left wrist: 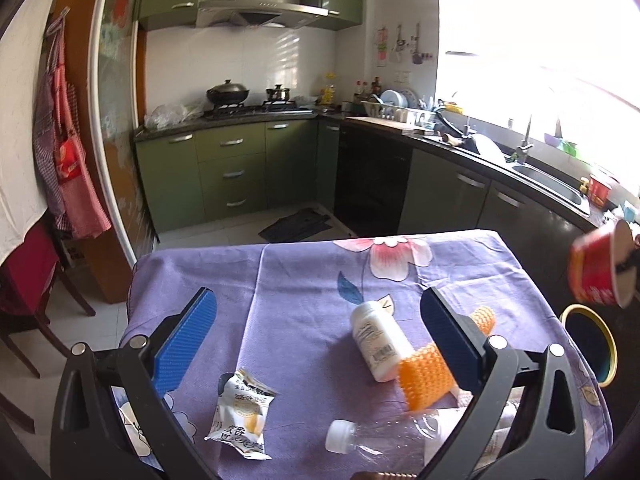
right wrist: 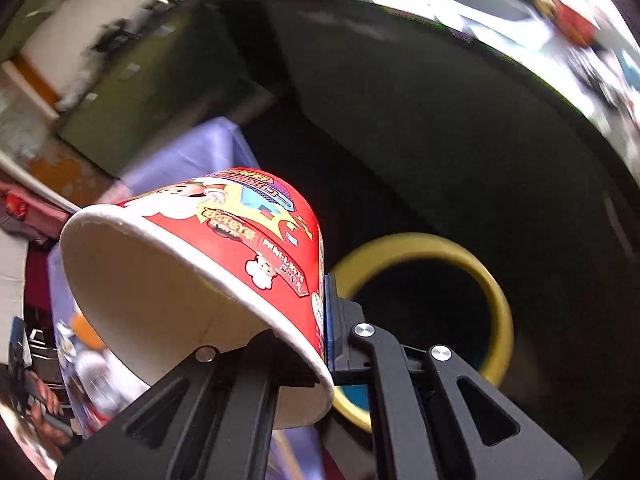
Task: Collect trash
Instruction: 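Carry the paper cup over the teal bin and open the right gripper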
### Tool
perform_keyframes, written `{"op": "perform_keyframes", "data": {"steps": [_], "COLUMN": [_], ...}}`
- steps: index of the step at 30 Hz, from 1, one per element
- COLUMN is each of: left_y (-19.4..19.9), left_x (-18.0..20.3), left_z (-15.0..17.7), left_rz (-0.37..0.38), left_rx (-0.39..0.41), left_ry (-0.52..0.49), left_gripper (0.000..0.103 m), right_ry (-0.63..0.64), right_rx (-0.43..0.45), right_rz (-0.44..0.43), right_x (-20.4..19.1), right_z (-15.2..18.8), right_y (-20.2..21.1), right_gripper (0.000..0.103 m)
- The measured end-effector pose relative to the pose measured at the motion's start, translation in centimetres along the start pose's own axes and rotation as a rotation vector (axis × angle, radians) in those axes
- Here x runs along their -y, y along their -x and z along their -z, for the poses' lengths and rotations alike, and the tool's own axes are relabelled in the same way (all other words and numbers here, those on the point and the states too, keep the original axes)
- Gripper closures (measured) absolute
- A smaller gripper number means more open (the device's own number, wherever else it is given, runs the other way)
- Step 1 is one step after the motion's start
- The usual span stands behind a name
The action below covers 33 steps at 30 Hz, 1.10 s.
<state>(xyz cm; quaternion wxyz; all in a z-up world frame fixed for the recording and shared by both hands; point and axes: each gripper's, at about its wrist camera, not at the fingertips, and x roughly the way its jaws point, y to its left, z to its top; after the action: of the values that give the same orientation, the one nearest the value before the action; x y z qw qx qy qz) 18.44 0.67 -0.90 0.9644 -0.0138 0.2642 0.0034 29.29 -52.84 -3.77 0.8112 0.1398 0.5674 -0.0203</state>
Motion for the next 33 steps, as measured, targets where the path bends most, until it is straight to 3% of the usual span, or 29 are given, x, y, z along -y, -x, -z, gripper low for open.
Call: {"op": "perform_keyframes", "data": {"steps": [4, 8, 12, 13, 14, 15, 18, 22, 24, 33], "left_y": [0.1, -0.1, -0.4, -0.5, -0.5, -0.7, -1.0, -1.7, -2.3, -8.8], "left_x": [1.0, 1.5, 1.4, 1.3, 1.3, 1.3, 1.3, 1.3, 1.4, 2.7], "left_z": [0.2, 0.4, 0.4, 0.4, 0.4, 0.4, 0.5, 0.5, 0.4, -1.8], "left_rz": [0.008, 0.015, 0.023, 0.027, 0.031, 0.035, 0.041, 0.039, 0.044, 0.051], "left_rx": [0.001, -0.007, -0.013, -0.018, -0.022, -0.029, -0.047, -0.089, -0.130, -0.477], "left_ry": [-0.028, -0.039, -0.041, -0.040, -0.039, -0.038, -0.037, -0.021, -0.017, 0.013], "left_gripper": [0.006, 0.006, 0.006, 0.006, 0.006, 0.006, 0.006, 0.006, 0.006, 0.006], "right_ry": [-0.087, -0.163, -0.207, -0.226, -0.246, -0.250, -0.235, -0.186, -0.161, -0.084], "right_rx": [-0.089, -0.155, -0.217, -0.218, -0.211, -0.201, -0.168, -0.119, -0.100, -0.082], "right_rz": [0.077, 0.075, 0.080, 0.080, 0.083, 0.088, 0.080, 0.036, 0.023, -0.076], "right_x": [6.7, 10.8, 12.2, 12.6, 13.0, 13.3, 12.6, 9.7, 8.4, 5.4], "right_z": [1.6, 2.7, 3.2, 3.3, 3.0, 2.7, 2.6, 3.8, 4.6, 6.7], "right_y": [-1.1, -4.1, -7.3, -7.8, -8.2, -8.5, -8.2, -6.5, -6.0, -4.1], "right_gripper": [0.100, 0.100, 0.095, 0.087, 0.078, 0.075, 0.074, 0.064, 0.064, 0.063]}}
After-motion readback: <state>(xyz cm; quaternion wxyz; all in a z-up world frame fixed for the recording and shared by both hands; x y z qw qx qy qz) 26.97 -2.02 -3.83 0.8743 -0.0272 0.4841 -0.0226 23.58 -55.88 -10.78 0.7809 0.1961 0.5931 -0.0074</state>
